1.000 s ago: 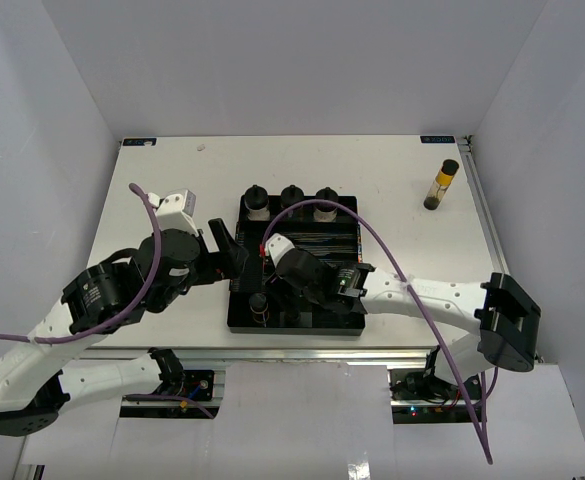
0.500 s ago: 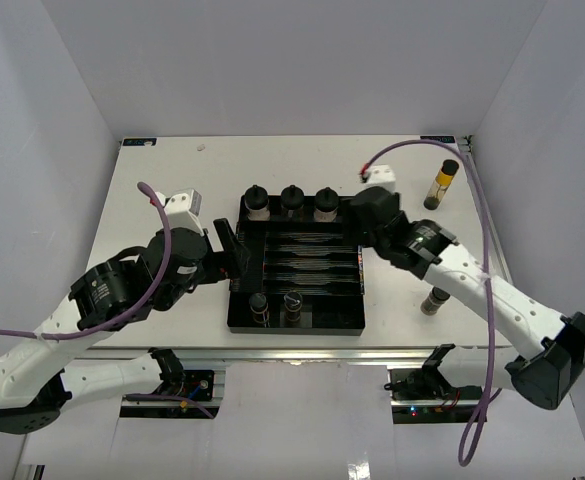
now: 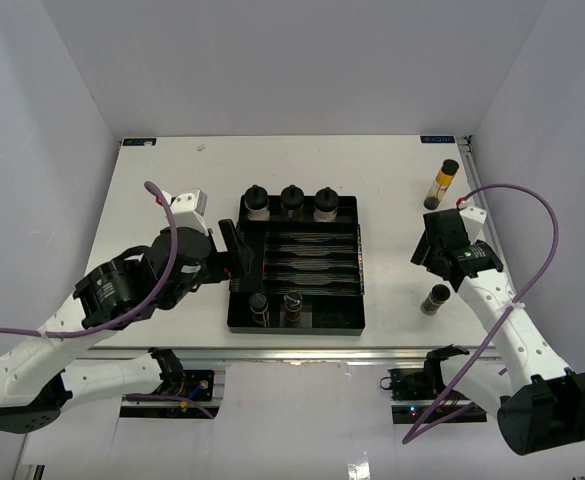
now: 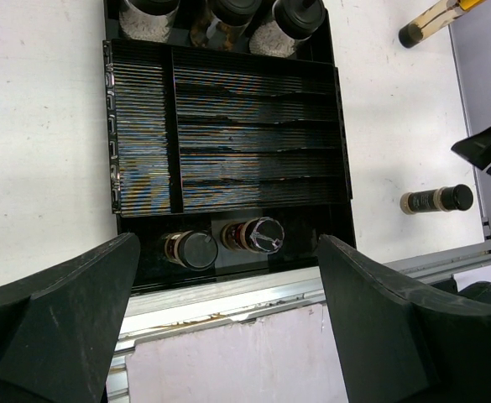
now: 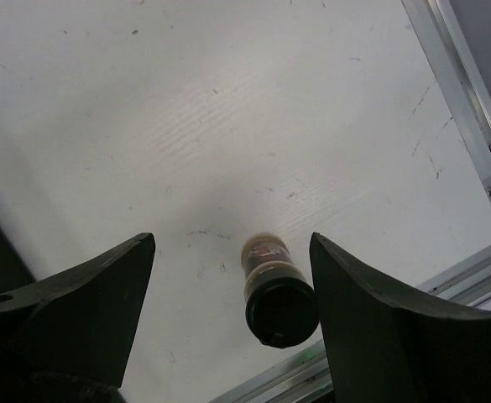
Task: Organize the condiment bottles
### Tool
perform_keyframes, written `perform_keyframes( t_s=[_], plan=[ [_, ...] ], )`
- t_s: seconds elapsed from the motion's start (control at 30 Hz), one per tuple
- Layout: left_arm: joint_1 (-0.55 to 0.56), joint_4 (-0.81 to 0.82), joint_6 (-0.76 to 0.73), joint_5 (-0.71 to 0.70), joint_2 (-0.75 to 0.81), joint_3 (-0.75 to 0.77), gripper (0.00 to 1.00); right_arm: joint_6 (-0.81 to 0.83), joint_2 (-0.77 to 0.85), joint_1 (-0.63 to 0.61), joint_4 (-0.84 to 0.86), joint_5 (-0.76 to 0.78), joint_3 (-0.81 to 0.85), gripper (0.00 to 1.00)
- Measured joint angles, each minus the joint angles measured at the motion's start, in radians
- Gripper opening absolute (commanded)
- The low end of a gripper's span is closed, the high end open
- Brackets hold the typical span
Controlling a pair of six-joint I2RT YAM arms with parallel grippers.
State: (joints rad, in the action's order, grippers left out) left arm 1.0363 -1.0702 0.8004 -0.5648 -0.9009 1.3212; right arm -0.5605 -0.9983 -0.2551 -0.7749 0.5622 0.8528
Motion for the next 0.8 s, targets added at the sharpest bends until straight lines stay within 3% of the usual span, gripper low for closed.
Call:
perform_keyframes(
  t_s=[0.37,0.8],
  plan=[
    [0.0,0.0,-0.003,0.0,0.055,0.0,0.98,-0.044,0.067,0.013,-0.015,-0.027,-0.105,0.74],
    [0.0,0.003,-0.014,0.026,-0.015,0.0,0.98,-0.108,0.108,0.013,-0.043,-0.038,-0.13,0.71]
  ],
)
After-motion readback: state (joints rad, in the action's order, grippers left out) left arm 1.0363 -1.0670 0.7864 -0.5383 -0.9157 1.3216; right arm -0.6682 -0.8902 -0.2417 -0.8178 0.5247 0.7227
